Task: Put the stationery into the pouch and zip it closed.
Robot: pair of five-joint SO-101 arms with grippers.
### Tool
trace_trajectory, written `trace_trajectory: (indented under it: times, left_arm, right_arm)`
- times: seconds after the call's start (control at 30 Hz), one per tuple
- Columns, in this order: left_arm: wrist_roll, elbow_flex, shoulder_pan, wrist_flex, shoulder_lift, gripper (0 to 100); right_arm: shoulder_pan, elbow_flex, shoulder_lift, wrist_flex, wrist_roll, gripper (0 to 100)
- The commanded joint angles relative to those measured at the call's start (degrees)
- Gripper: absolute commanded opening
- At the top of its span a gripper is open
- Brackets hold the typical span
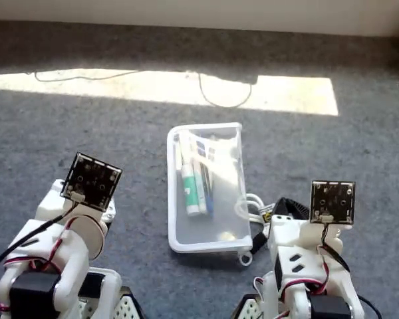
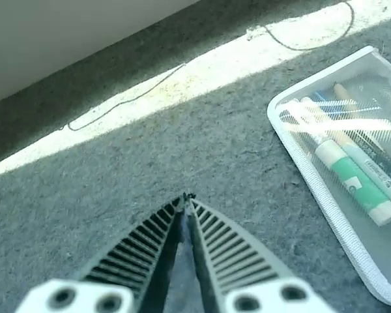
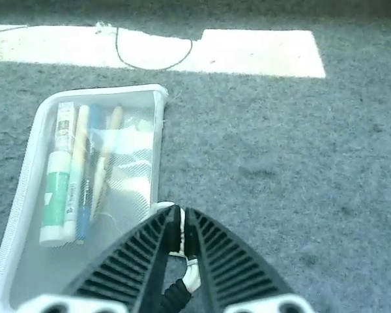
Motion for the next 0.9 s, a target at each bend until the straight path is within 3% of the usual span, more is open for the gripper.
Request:
trace_trajectory:
  times: [0.0, 0.17, 0.27, 0.87]
  left_arm:
    - [0.18, 11.3, -0.92, -6.24, -11.56, 1]
    - [0.18, 24.22, -1.01, -11.43, -23.69, 1]
    - [0.09, 27.74, -1.01, -14.07, -22.37, 1]
    - [0.35, 44.26, -1.1, -15.38, -21.41, 1]
  right_arm:
    - [5.85, 4.44, 1.01, -7.43, 0.62, 0.4]
    - [8.57, 15.25, 1.01, -17.36, 0.62, 0.4]
    - [8.75, 20.0, 1.01, -19.91, 0.62, 0.4]
    - [8.57, 33.71, 1.01, -20.35, 0.62, 0.4]
